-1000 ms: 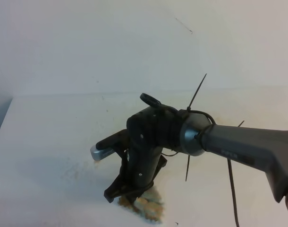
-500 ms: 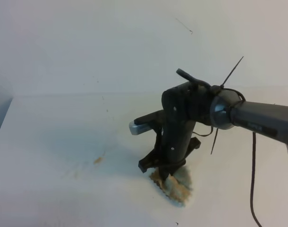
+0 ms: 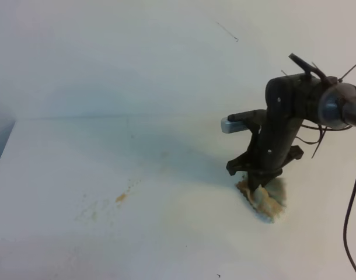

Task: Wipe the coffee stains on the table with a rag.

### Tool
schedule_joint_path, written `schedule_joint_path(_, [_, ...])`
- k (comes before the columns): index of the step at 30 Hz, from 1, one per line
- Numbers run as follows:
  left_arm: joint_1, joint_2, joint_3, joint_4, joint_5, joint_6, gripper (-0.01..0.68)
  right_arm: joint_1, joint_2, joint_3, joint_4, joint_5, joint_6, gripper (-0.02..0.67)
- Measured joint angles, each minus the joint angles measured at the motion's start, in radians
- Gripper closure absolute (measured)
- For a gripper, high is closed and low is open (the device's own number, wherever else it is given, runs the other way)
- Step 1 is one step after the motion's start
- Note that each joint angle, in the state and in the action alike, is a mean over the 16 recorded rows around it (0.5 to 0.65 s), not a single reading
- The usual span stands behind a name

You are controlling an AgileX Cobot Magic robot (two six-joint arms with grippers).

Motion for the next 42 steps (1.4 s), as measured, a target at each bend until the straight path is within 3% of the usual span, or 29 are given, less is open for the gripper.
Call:
schedule_joint_path(11, [0.0, 0.0, 0.0, 0.0, 0.0, 0.0, 0.673, -0.091, -0.02, 0.002, 0.034, 0.014, -0.101, 0.588])
schedule_joint_path(22, [0.0, 0.0, 0.0, 0.0, 0.0, 0.0, 0.673, -0.109, -0.076, 0.002, 0.062, 0.091, -0.126, 0.343])
schedule_joint_path(25, [0.0, 0.0, 0.0, 0.0, 0.0, 0.0, 0.673, -0.113, -0.118, 0.002, 0.068, 0.095, -0.127, 0.309])
schedule_joint_path(29, [0.0, -0.002, 0.0, 0.0, 0.0, 0.0, 0.673, -0.116, -0.21, 0.013, 0.091, 0.062, -0.141, 0.346])
schedule_joint_path(34, [0.0, -0.002, 0.0, 0.0, 0.0, 0.0, 0.673, -0.094, -0.406, 0.078, 0.135, -0.054, -0.181, 0.472])
schedule_joint_path(39, [0.0, -0.002, 0.0, 0.0, 0.0, 0.0, 0.673, -0.03, -0.664, 0.232, 0.184, -0.235, -0.233, 0.592])
schedule_joint_path(42, [0.0, -0.002, 0.0, 0.0, 0.0, 0.0, 0.673, 0.023, -0.828, 0.363, 0.209, -0.352, -0.262, 0.629])
